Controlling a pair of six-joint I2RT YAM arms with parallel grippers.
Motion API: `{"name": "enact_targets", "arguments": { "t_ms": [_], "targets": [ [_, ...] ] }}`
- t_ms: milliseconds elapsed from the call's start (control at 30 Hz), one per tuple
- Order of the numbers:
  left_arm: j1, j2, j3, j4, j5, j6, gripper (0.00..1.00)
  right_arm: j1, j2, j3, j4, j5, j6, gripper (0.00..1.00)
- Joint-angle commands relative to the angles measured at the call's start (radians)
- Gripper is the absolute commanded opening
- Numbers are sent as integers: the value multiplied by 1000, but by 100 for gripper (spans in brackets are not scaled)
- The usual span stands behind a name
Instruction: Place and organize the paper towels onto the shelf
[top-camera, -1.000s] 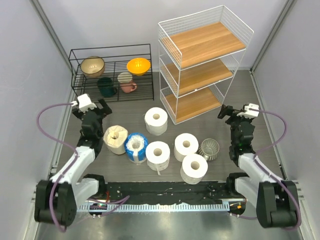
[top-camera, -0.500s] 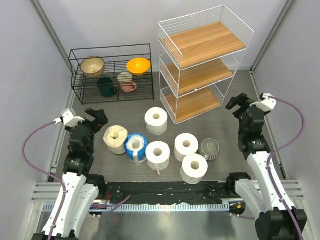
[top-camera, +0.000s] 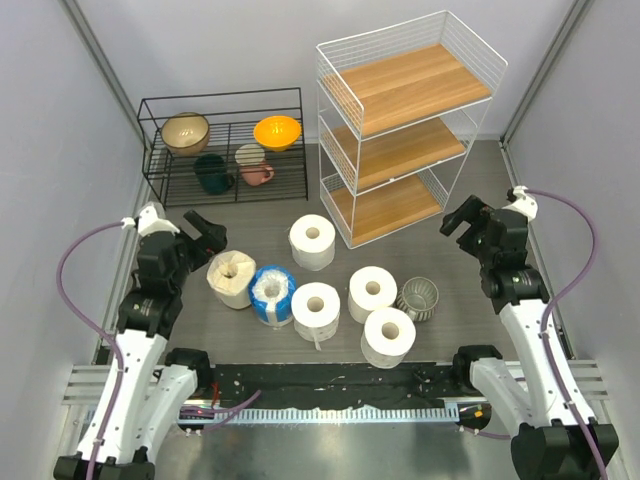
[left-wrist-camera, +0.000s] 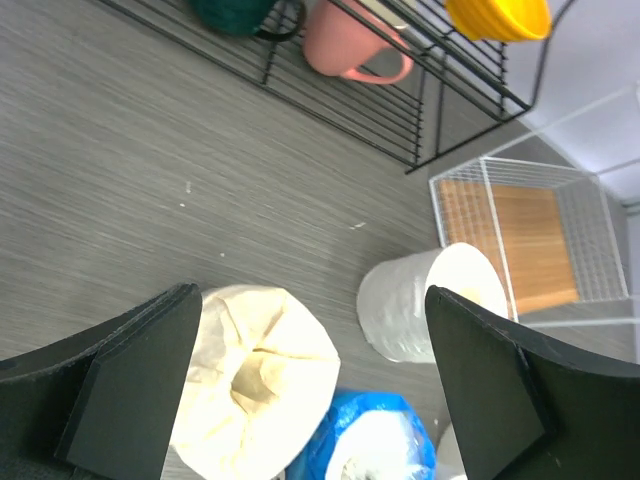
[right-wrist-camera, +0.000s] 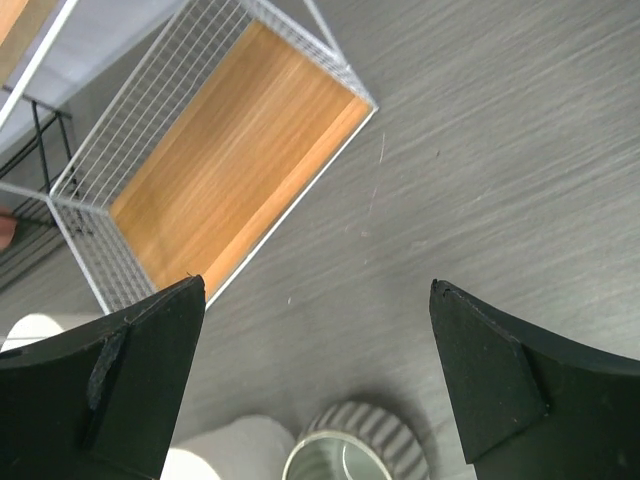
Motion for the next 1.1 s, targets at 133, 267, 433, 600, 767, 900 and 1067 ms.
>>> {"name": "enact_targets", "arguments": {
  "t_ms": [133,267,433,600,767,900,1067],
  "targets": [
    [-2,-128,-30,-28,95,79,100,3,-44,79,-201,-222,-63,100],
    [-2,-107,-27,-62,84,125,100,78,-65,79,-282,-224,-39,100],
    [-2,-65,-22,-62,99,133,100,198,-64,117,-354,-175,38,100],
    [-4,-33,-10,-88,107,153,100,287,-104,163,-481,-98,103,100],
    [-4,-29,-12,-109,110,160,100,308,-117,197,-612,-112,139,100],
    [-2,-32,-16,-113,112,163,100,319,-125,241,-705,-100,158,100],
    [-2,-26,-16,-119,112,166,100,325,-111,212,-687,-88,184,100]
  ]
}}
